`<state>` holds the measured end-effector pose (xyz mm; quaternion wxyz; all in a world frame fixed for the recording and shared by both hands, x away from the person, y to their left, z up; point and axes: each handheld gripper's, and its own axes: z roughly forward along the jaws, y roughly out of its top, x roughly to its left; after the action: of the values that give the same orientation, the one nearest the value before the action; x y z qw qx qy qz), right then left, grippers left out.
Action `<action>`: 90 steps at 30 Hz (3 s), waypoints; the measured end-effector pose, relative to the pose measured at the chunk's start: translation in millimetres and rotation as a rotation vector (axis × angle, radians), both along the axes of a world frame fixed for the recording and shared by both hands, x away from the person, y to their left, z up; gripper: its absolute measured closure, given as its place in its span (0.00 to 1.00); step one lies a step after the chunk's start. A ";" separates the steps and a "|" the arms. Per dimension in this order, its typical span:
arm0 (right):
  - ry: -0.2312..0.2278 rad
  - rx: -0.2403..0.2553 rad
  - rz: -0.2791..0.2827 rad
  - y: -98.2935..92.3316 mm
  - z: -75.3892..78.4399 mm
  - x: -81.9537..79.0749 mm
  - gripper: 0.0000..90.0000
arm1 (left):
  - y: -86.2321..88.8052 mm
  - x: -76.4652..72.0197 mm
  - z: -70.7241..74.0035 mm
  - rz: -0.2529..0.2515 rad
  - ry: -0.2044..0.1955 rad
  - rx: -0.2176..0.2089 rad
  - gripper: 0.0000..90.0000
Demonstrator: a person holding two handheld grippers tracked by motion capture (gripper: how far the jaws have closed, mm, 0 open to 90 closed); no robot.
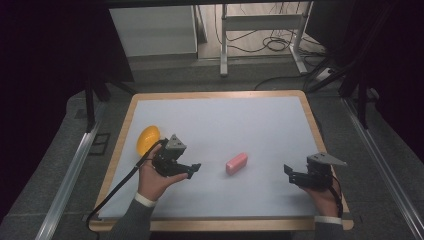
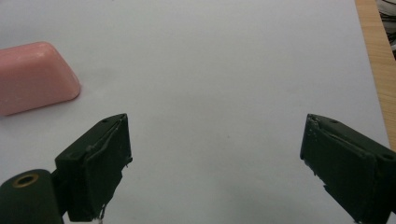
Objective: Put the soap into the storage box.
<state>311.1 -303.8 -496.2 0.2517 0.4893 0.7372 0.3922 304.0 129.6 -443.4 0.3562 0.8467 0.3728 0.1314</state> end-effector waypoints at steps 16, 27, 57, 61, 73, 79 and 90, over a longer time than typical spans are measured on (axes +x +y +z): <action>0.007 -0.010 0.011 2.7 -1.7 0.8 0.10 | -19.4 8.0 -8.3 -0.020 0.019 0.009 0.24; 0.007 -0.011 0.008 1.5 -1.9 1.1 0.10 | -45.4 14.3 -8.7 -0.072 0.027 0.013 0.24; 0.023 -0.031 0.000 2.5 -5.7 3.4 0.10 | -109.9 36.6 -28.7 -0.146 0.092 0.075 0.25; 0.024 -0.031 0.002 2.9 -6.0 3.7 0.10 | -110.4 42.3 -34.4 -0.131 0.104 0.097 0.25; 0.029 -0.038 0.004 3.6 -7.8 4.7 0.10 | -126.6 52.8 -45.1 -0.112 0.118 0.120 0.27; 0.031 -0.038 0.000 2.7 -8.1 5.2 0.10 | -129.2 57.7 -53.3 -0.106 0.145 0.114 0.32; 0.030 -0.044 -0.010 2.7 -8.2 5.5 0.10 | -134.0 59.4 -63.0 -0.092 0.161 0.104 0.49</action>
<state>316.6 -301.2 -504.4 0.2531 0.4931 0.7470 0.3671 363.3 -4.3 -506.4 0.2865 0.8879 0.3538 0.0658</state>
